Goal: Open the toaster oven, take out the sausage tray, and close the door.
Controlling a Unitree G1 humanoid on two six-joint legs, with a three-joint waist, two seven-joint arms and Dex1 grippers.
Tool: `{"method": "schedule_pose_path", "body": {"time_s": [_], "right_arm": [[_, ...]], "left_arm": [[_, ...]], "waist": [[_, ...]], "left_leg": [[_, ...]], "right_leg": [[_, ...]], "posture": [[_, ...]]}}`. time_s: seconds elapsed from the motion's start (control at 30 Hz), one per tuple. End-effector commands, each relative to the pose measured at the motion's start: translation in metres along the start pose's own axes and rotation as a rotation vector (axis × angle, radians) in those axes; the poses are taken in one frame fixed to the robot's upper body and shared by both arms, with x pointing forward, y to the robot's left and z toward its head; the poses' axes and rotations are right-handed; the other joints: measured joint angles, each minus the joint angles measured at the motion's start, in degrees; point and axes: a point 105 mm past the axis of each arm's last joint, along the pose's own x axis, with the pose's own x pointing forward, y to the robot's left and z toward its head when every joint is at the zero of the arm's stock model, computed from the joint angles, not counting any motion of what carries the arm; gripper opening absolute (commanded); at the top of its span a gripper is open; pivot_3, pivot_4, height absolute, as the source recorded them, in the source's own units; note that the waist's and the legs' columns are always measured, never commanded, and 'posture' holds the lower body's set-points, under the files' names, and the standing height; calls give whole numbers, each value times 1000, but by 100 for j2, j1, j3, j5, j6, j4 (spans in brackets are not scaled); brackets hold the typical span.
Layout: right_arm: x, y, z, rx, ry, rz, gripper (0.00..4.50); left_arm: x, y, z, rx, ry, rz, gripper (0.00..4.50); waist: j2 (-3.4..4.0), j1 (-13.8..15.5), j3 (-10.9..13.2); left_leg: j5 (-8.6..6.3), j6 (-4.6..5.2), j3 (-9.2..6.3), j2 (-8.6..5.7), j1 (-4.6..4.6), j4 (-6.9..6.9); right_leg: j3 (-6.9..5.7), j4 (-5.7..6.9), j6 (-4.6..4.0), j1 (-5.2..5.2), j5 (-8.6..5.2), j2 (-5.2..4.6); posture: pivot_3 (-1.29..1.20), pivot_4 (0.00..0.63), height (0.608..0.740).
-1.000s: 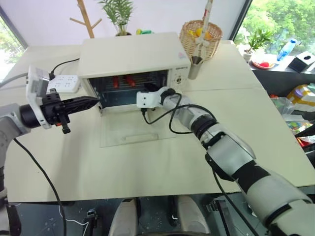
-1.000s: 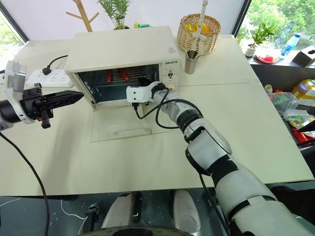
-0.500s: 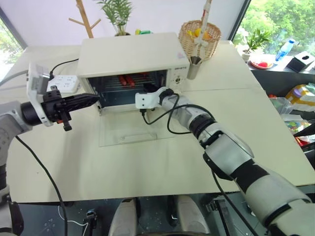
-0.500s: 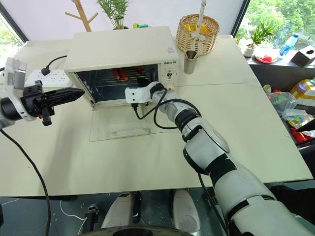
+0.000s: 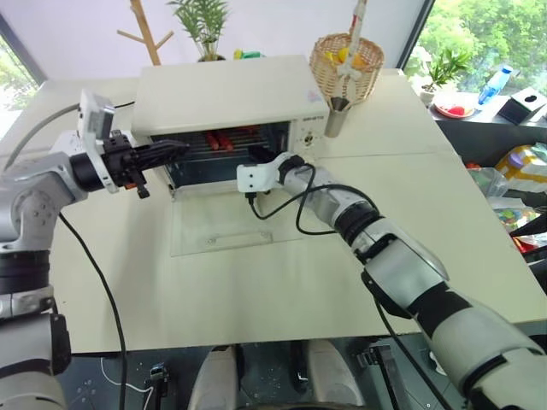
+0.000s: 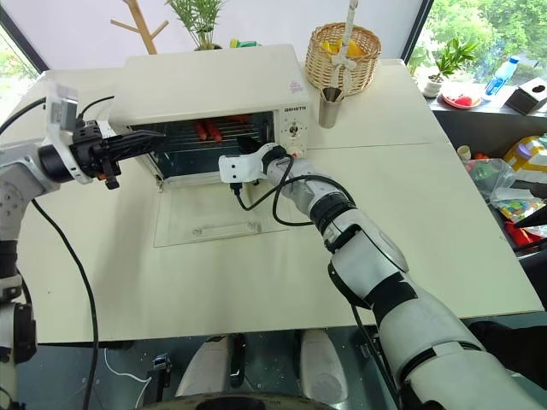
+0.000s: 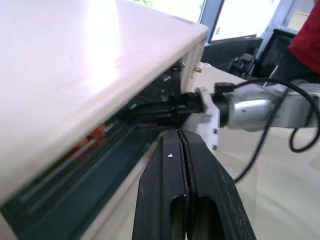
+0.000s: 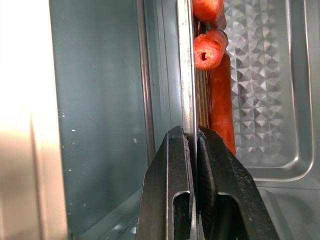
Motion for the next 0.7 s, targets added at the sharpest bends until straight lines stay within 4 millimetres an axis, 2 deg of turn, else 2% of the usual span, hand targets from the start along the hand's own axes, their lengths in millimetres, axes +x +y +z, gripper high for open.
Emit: {"method": "schedule_pose_path", "body": {"time_s": [0.03, 0.23, 0.37, 0.7], "right_arm": [[-1, -18, 22, -13, -80, -61, 27], [-15, -8, 23, 2, -88, -50, 27], [-37, 0, 22, 1, -97, -34, 27], [-73, 5, 23, -11, -98, -4, 27]], "left_arm": [[-2, 2, 13, 50, -23, -10, 0], [-1, 1, 14, 56, -19, -29, 0], [-4, -3, 16, 54, -12, -53, 0], [-5, 1, 16, 55, 3, -55, 0]], "waist": [[0, 5, 0], [0, 19, 0], [-1, 31, 0], [-3, 59, 0]], "left_leg": [[0, 0, 0, 0, 0, -2], [0, 0, 1, 0, -2, 4], [0, 0, 0, -1, -3, 4], [0, 0, -1, -1, -3, 11]], "right_leg": [[0, -1, 0, -1, 0, 1], [1, 0, 1, -1, 0, -1], [0, 0, 1, 0, 0, -1], [-1, 2, 2, 2, 0, -1]], "posture": [[0, 150, 740], [0, 150, 740], [0, 150, 740], [0, 150, 740]]}}
